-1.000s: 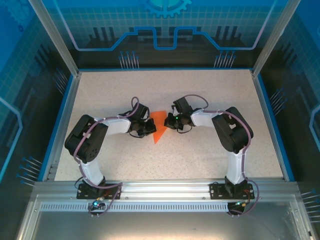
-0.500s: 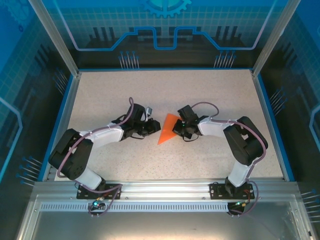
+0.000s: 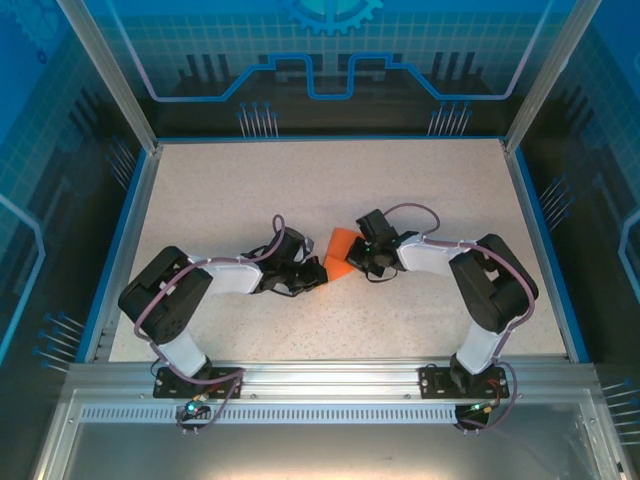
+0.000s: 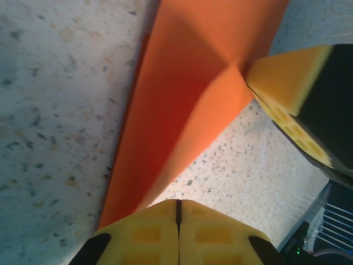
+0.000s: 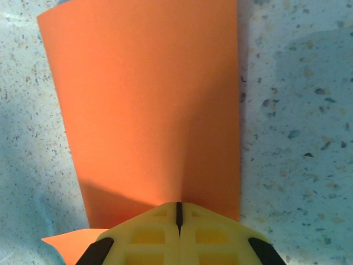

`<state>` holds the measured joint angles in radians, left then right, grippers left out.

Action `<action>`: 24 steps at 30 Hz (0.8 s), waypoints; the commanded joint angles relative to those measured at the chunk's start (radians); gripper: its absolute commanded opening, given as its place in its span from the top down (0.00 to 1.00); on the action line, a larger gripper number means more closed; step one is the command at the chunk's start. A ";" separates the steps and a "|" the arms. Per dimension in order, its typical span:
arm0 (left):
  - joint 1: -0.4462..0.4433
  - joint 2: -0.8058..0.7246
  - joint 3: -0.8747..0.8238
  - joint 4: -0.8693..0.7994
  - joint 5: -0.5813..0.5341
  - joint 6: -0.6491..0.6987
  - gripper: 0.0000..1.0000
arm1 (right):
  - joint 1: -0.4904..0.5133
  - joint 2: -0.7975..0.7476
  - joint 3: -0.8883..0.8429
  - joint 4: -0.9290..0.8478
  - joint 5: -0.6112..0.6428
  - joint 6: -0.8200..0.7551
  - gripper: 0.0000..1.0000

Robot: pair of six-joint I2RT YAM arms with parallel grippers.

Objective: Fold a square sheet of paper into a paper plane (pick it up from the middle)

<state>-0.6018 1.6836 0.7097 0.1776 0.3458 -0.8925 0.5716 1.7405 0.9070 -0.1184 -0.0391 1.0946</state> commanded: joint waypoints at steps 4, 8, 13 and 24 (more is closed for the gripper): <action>-0.005 0.023 0.009 -0.056 -0.077 0.008 0.97 | 0.004 -0.090 0.007 0.048 -0.039 -0.083 1.00; -0.004 0.046 0.000 -0.042 -0.090 -0.009 0.99 | 0.014 -0.087 -0.008 0.101 -0.102 -0.112 0.99; -0.005 0.061 -0.008 -0.047 -0.090 -0.009 1.00 | 0.051 -0.043 -0.007 0.124 -0.169 -0.115 1.00; -0.004 0.059 -0.016 -0.075 -0.102 -0.006 1.00 | 0.086 0.073 -0.072 0.209 -0.249 -0.032 1.00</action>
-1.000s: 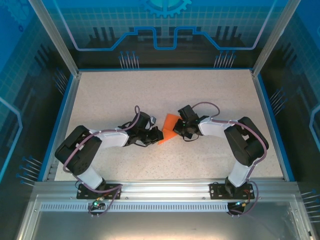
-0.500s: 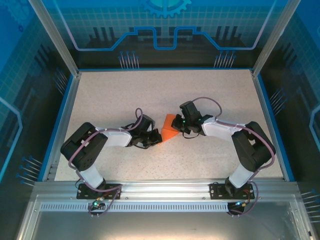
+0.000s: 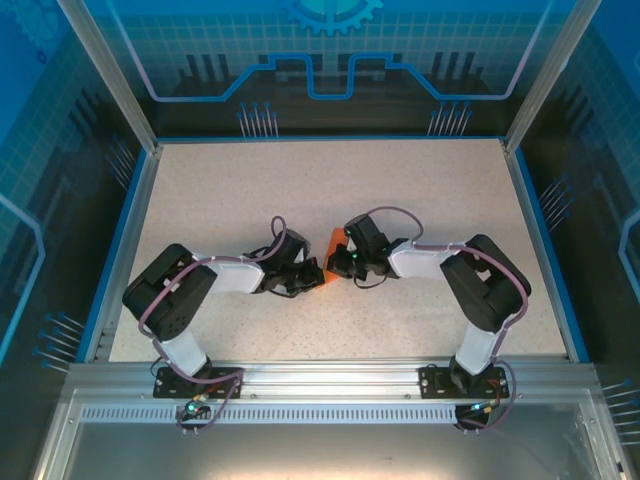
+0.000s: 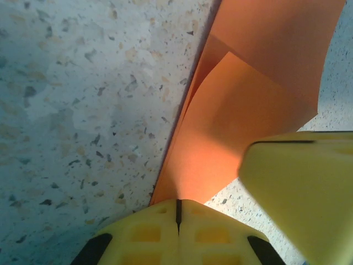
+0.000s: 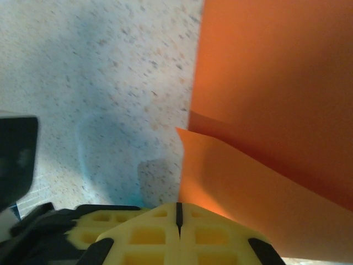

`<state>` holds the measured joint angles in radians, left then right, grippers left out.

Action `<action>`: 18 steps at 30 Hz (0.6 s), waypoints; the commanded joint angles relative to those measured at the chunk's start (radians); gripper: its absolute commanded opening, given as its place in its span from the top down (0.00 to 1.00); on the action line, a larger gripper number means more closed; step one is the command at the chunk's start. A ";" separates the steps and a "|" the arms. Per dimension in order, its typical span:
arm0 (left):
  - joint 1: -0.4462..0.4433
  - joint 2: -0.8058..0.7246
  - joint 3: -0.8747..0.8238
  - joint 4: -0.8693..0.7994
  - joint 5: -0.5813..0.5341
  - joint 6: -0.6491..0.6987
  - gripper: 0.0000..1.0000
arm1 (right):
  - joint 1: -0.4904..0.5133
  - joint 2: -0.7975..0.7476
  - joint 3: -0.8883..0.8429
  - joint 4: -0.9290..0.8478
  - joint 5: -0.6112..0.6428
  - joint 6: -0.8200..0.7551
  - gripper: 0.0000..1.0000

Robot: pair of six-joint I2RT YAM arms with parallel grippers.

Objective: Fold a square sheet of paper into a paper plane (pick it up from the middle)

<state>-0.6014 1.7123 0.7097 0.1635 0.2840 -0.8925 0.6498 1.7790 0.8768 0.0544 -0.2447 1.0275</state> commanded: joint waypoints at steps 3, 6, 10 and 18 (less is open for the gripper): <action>-0.005 0.030 -0.017 -0.068 -0.046 -0.006 1.00 | 0.005 0.068 -0.080 0.091 -0.075 0.063 1.00; -0.005 0.030 -0.015 -0.081 -0.051 -0.005 1.00 | -0.001 0.085 -0.100 0.103 -0.073 0.069 1.00; -0.004 0.026 -0.006 -0.133 -0.070 0.013 1.00 | -0.039 0.062 -0.113 0.049 -0.027 0.042 1.00; -0.004 0.033 0.010 -0.220 -0.082 0.057 1.00 | -0.127 0.020 -0.087 -0.041 0.020 -0.036 1.00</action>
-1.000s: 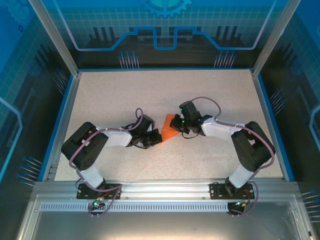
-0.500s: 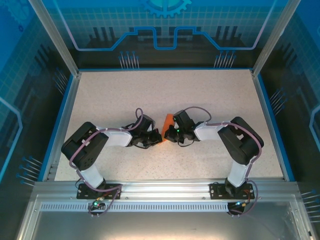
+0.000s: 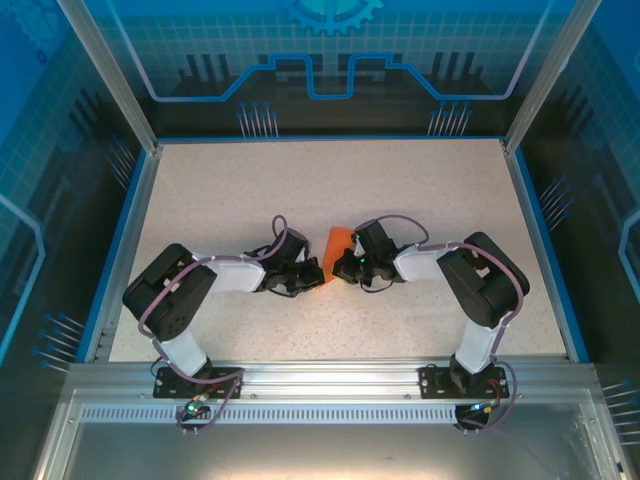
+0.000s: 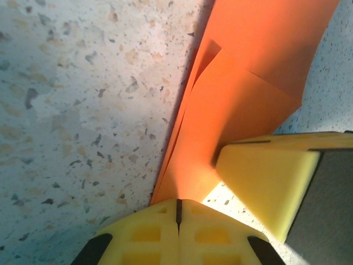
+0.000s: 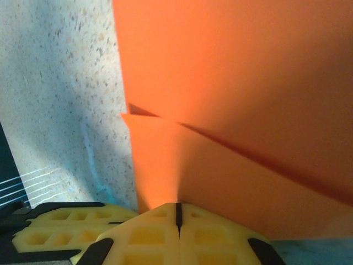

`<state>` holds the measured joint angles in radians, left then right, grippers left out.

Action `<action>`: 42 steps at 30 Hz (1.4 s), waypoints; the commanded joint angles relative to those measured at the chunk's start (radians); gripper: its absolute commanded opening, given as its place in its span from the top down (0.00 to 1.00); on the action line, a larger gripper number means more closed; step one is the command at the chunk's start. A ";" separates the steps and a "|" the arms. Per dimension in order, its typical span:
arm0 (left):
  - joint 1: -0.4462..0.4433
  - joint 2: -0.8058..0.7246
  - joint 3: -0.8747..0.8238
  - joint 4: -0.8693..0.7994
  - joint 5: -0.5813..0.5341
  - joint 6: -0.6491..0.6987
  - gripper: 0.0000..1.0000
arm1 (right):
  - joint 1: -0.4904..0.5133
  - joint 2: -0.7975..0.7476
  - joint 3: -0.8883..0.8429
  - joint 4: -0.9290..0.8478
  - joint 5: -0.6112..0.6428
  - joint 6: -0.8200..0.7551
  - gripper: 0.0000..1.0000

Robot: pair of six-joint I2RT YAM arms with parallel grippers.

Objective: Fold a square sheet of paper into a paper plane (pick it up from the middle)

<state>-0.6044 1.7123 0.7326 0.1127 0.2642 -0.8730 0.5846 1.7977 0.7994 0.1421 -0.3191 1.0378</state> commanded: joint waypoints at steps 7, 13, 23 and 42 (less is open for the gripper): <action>-0.001 0.037 -0.025 -0.187 -0.058 0.043 1.00 | -0.132 0.006 0.003 -0.141 0.104 -0.085 1.00; -0.002 0.026 -0.027 -0.188 -0.054 0.046 1.00 | -0.211 -0.028 -0.019 -0.139 0.102 -0.122 1.00; -0.009 -0.085 0.061 -0.217 -0.045 0.140 0.83 | -0.236 -0.285 0.001 -0.281 0.155 -0.257 0.79; -0.164 -0.033 0.324 -0.386 -0.356 0.657 0.50 | -0.312 -0.542 -0.129 -0.377 0.271 -0.231 0.01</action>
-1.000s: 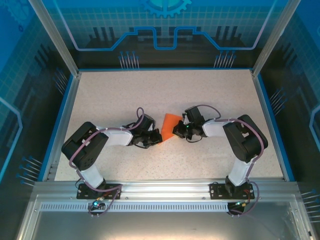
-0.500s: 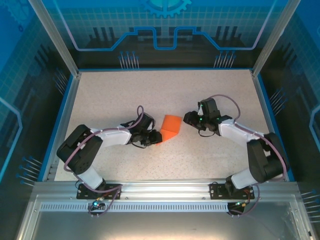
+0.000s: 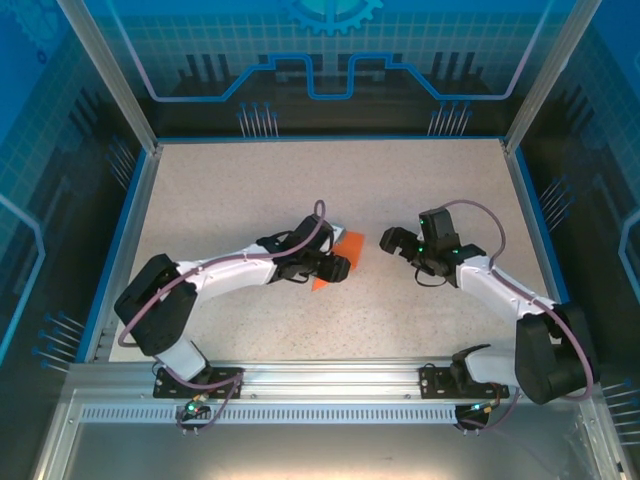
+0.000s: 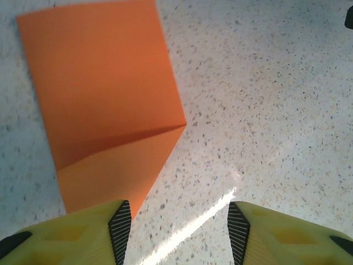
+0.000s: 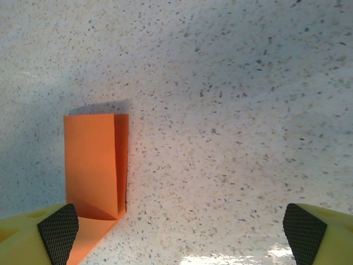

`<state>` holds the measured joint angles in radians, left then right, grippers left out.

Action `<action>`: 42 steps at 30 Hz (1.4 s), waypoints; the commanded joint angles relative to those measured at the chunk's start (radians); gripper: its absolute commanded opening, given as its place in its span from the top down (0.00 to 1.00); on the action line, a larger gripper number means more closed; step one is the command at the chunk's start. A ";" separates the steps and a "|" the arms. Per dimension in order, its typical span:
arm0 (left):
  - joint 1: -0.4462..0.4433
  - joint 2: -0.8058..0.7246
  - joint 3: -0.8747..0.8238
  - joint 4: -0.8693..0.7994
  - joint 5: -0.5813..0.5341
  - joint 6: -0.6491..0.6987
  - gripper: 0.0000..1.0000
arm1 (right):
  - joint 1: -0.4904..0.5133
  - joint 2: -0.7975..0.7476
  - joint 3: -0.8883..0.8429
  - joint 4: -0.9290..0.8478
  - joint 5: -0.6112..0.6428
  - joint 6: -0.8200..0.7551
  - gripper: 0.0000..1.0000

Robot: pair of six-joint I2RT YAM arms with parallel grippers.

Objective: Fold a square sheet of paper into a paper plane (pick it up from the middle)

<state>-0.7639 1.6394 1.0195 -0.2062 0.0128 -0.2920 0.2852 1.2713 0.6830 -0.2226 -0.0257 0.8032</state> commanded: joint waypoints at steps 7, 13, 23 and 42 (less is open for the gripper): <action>0.010 0.090 0.057 -0.062 -0.167 -0.031 0.61 | -0.001 0.074 -0.009 0.095 -0.273 0.002 0.05; 0.027 0.085 0.032 -0.057 -0.197 -0.096 0.61 | 0.093 0.200 0.047 0.123 -0.335 0.005 0.09; 0.080 0.103 -0.001 -0.064 -0.201 -0.185 0.62 | 0.188 0.360 0.125 0.175 -0.357 0.048 0.22; 0.100 0.132 -0.007 -0.079 -0.197 -0.220 0.61 | 0.237 0.474 0.183 0.262 -0.407 0.099 0.34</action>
<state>-0.6708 1.7535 1.0294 -0.2577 -0.1722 -0.4973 0.5060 1.7206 0.8360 -0.0017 -0.4007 0.8822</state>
